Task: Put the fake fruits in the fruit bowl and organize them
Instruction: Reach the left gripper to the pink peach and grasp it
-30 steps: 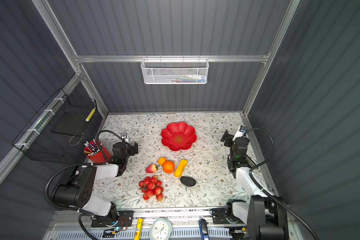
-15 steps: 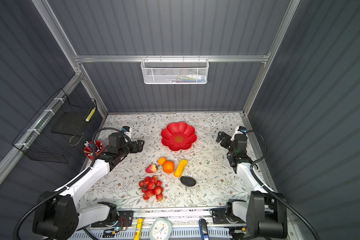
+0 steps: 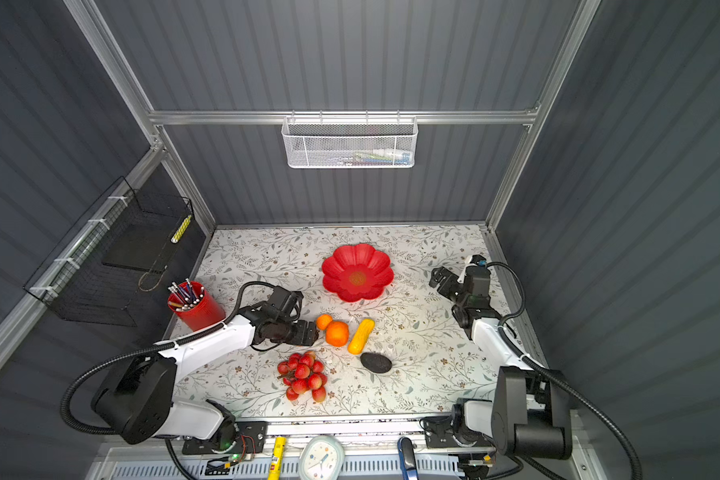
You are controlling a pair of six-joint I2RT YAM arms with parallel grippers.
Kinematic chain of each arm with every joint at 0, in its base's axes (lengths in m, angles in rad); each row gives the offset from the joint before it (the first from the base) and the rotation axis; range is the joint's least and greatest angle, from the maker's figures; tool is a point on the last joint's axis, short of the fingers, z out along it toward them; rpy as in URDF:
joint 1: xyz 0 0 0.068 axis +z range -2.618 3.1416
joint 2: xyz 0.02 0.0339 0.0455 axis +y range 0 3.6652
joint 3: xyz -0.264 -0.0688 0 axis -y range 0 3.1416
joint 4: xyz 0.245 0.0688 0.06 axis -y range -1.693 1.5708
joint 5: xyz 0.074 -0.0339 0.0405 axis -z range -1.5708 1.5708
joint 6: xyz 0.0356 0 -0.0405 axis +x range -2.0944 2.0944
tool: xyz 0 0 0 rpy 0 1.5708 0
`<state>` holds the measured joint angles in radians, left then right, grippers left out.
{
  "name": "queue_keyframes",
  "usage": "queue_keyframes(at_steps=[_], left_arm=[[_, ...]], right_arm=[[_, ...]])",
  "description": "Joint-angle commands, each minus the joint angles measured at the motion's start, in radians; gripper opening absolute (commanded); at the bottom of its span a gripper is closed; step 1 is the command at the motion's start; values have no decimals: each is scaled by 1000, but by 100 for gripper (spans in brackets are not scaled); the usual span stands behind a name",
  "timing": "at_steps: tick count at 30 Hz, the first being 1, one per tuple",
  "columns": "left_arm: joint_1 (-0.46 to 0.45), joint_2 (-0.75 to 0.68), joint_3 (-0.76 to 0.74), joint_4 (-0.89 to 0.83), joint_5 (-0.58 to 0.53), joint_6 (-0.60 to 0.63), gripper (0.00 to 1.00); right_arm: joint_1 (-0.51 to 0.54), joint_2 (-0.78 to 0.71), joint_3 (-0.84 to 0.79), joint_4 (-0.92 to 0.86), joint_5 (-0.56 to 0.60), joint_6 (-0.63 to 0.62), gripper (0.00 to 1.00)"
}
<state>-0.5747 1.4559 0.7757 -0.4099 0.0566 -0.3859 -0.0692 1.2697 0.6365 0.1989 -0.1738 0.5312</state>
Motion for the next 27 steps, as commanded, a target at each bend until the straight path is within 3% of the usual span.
queue_keyframes(at_steps=[1, 11, 18, 23, 27], left_arm=[[-2, 29, 42, -24, -28, -24, 85], [-2, 28, 77, -35, -56, 11, 50], [-2, -84, 189, -50, -60, 90, 42], [-2, 80, 420, 5, 13, 148, 42], [-6, 322, 660, 22, 75, 174, 42]], right_arm=[[5, -13, 18, -6, -10, 3, 99], [5, -15, 9, -1, -17, 7, 99], [4, -24, 24, -35, -38, 7, 99], [8, -79, 25, -126, -60, -20, 99], [44, -143, 21, -256, -52, -66, 99]])
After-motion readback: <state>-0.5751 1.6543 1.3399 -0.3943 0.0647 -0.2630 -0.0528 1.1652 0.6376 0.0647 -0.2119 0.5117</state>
